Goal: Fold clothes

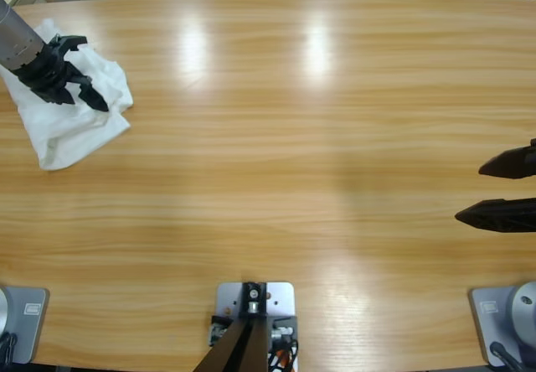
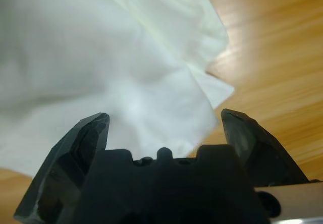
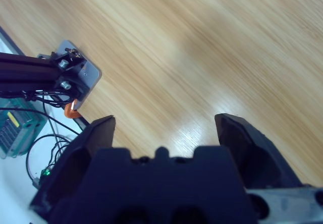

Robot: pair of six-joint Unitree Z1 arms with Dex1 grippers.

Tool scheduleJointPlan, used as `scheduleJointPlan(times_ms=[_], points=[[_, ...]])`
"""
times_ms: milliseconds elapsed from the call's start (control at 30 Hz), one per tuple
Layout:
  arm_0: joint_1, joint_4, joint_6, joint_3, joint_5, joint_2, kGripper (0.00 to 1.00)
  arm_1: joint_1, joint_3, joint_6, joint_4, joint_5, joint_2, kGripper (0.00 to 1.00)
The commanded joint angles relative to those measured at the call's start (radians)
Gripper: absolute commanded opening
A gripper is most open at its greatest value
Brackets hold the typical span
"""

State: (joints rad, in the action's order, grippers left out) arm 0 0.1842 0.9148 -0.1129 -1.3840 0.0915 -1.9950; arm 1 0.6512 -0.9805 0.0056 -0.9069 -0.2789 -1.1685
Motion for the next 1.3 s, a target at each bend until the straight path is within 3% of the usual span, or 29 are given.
scheduleJointPlan(times_ms=[33,233,500,900,1067,1300], points=[[0.057,-0.042,0.025,0.118,-0.055,0.058,0.839,0.010,0.025,-0.006,-0.010,-0.005,0.031,0.803],[0.081,-0.094,0.029,0.182,-0.051,0.077,0.839,0.010,0.026,-0.006,-0.007,-0.006,0.024,0.803],[0.126,-0.096,0.030,0.172,-0.050,-0.013,0.839,0.010,0.028,-0.006,-0.004,-0.006,0.021,0.803],[0.078,-0.136,0.067,0.178,-0.050,-0.074,0.873,0.010,0.026,-0.006,-0.007,-0.005,0.022,0.803],[0.078,-0.138,0.065,0.128,-0.053,-0.099,0.989,0.010,0.026,-0.006,-0.009,-0.005,0.021,0.803],[0.070,-0.135,0.065,0.017,-0.057,-0.158,0.996,0.010,0.026,-0.004,-0.010,-0.005,0.020,0.803]])
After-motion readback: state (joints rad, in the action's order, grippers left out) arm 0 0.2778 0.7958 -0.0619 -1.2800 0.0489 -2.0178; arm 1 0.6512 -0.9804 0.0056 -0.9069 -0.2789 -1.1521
